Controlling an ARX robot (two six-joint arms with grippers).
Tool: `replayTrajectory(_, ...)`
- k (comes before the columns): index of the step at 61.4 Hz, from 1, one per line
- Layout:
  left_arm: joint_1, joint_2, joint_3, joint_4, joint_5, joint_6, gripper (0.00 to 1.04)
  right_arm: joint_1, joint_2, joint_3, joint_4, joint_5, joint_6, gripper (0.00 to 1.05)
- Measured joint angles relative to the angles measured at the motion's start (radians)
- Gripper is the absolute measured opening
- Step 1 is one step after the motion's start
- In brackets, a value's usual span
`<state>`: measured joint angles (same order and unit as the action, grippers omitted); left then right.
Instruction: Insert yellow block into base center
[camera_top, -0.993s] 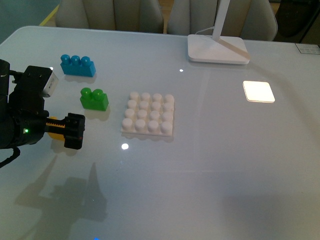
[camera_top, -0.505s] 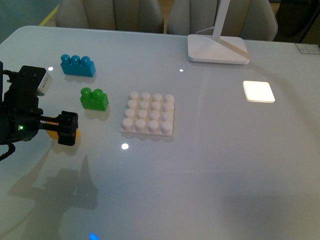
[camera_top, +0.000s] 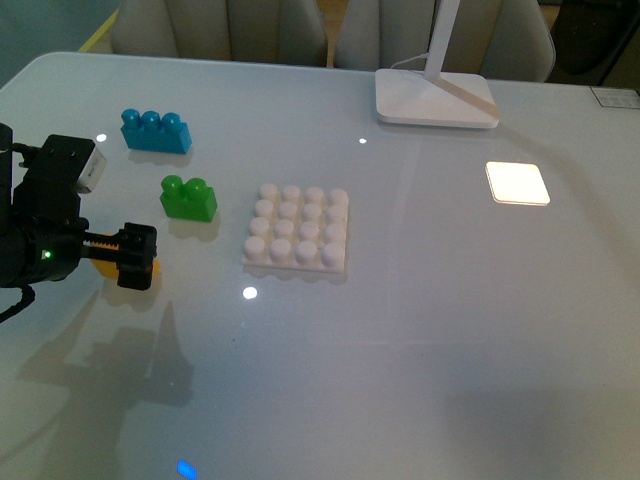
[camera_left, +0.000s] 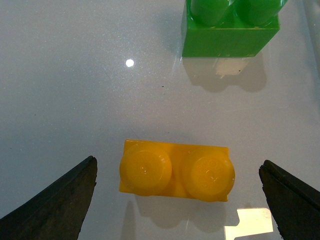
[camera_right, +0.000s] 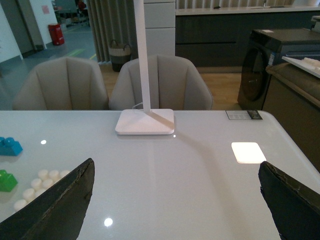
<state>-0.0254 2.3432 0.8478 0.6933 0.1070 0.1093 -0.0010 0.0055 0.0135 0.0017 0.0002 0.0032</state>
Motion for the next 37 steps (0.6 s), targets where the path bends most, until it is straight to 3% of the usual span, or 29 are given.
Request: replayTrajectory(37,0.008,0.034,0.017,-0.006,0.002,0.011,0.97,0.000,0.000,0.000,0.000,0.000,0.000,0.96)
